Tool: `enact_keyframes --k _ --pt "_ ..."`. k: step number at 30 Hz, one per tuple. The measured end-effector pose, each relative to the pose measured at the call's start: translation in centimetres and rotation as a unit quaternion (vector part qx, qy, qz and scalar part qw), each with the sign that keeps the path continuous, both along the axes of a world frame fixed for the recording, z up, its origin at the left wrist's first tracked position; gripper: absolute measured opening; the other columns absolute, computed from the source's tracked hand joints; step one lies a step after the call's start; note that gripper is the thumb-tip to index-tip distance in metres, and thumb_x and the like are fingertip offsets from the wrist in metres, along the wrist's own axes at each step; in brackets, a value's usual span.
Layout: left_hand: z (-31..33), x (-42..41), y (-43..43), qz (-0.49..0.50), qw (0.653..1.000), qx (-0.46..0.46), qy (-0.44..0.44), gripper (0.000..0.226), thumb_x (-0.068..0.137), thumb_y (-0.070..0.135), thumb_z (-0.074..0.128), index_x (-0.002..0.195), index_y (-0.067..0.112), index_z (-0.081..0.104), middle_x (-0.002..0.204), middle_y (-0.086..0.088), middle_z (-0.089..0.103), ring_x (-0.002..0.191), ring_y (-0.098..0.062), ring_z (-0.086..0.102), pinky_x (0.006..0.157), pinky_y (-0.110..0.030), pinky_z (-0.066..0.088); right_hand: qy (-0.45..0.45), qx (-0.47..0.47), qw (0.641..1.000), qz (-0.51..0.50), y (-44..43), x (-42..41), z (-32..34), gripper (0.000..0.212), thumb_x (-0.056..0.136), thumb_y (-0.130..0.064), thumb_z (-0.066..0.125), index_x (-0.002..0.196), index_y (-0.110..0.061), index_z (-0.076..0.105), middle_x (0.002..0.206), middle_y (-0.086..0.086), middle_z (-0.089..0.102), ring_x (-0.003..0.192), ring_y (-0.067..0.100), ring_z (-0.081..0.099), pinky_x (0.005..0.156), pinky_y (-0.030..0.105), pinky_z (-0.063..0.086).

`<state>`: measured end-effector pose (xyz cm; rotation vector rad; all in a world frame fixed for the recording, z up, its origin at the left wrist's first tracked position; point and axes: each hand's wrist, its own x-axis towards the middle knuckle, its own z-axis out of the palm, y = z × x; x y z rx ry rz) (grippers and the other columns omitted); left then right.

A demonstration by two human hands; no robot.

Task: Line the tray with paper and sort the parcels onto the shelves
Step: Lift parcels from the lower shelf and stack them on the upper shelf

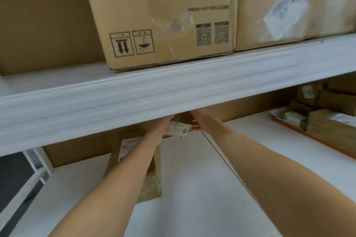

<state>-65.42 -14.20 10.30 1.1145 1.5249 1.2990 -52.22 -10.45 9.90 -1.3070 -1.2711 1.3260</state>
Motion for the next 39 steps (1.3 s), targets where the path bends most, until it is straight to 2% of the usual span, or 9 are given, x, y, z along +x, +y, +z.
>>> enact_keyframes --k 3,6,12,14,18,24,31,35,39 --pt "-0.4 2.4 -0.4 -0.051 0.996 0.016 0.076 0.032 0.076 0.03 0.075 0.104 0.026 0.06 0.105 -0.001 0.066 0.095 -0.019 0.063 0.088 -0.04 0.054 -0.009 -0.016 1.0 -0.009 -2.3 3.5 -0.3 0.062 0.09 -0.059 0.054 0.129 -0.01 0.048 0.121 0.012 0.06 0.108 0.031 0.061 0.099 0.043 0.048" --pt "-0.7 5.1 -1.7 -0.121 0.986 0.044 0.102 0.046 0.082 0.003 0.067 0.125 0.017 0.058 0.109 0.0 0.062 0.097 -0.016 0.06 0.078 -0.023 0.051 -0.009 -0.07 0.997 -0.038 -4.6 6.7 -0.4 0.067 0.082 -0.067 0.059 0.118 -0.012 0.05 0.113 0.011 0.062 0.106 0.031 0.063 0.098 0.043 0.05" --pt "-1.5 10.7 -3.7 -0.216 0.963 0.055 0.153 0.041 0.085 -0.004 0.057 0.123 0.012 0.059 0.114 -0.002 0.061 0.101 -0.014 0.057 0.065 -0.01 0.044 0.05 -0.142 0.987 -0.06 -8.4 12.1 -0.4 0.088 0.063 -0.076 0.072 0.122 -0.012 0.058 0.111 0.014 0.07 0.097 0.029 0.07 0.085 0.041 0.058" --pt "-1.5 12.6 -4.8 -0.228 0.961 0.055 0.145 0.03 0.089 0.001 0.054 0.113 0.015 0.063 0.104 0.001 0.061 0.09 -0.009 0.056 0.061 -0.009 0.044 0.04 -0.145 0.987 -0.064 -9.8 14.0 -0.5 0.076 0.066 -0.074 0.071 0.115 -0.016 0.061 0.106 0.014 0.071 0.095 0.029 0.07 0.088 0.045 0.057" --pt "-0.9 16.6 -7.1 -0.234 0.961 0.054 0.136 0.018 0.094 0.012 0.051 0.099 0.014 0.068 0.091 0.002 0.064 0.083 -0.01 0.056 0.063 -0.015 0.042 0.035 -0.154 0.981 -0.114 -13.5 18.0 -0.2 0.036 0.085 -0.051 0.066 0.093 -0.017 0.056 0.094 0.012 0.064 0.086 0.025 0.065 0.088 0.042 0.055" --pt "0.4 22.0 -10.7 -0.17 0.976 -0.024 0.133 0.048 0.094 0.03 0.056 0.137 0.014 0.044 0.133 -0.005 0.05 0.114 -0.019 0.048 0.093 -0.032 0.043 0.089 -0.173 0.972 -0.129 -19.9 23.2 2.0 0.039 0.089 -0.048 0.063 0.11 -0.018 0.047 0.098 0.01 0.057 0.085 0.027 0.057 0.08 0.043 0.05" --pt "1.5 26.3 -15.3 -0.281 0.943 -0.156 0.091 0.072 0.091 0.061 0.044 0.147 0.021 0.022 0.151 -0.01 0.031 0.138 -0.035 0.032 0.109 -0.055 0.031 0.097 -0.152 0.976 -0.118 -25.6 27.8 4.4 0.033 0.093 -0.041 0.058 0.113 -0.019 0.043 0.099 0.009 0.053 0.087 0.024 0.054 0.07 0.038 0.047" --pt "3.4 28.7 -17.9 -0.311 0.936 -0.157 0.051 0.066 0.091 0.059 0.046 0.142 0.022 0.024 0.143 -0.011 0.038 0.133 -0.036 0.038 0.107 -0.058 0.033 0.097 -0.132 0.981 -0.103 -27.9 30.1 5.8 0.027 0.093 -0.04 0.056 0.104 -0.018 0.045 0.101 0.009 0.054 0.089 0.024 0.054 0.07 0.036 0.048" --pt "6.2 30.5 -19.5 -0.328 0.935 -0.129 0.039 0.045 0.093 0.051 0.05 0.122 0.019 0.037 0.117 -0.011 0.052 0.119 -0.034 0.05 0.103 -0.057 0.04 0.121 -0.101 0.98 -0.118 -29.3 32.1 7.6 0.023 0.093 -0.037 0.057 0.101 -0.017 0.047 0.103 0.011 0.054 0.092 0.026 0.054 0.084 0.039 0.049"
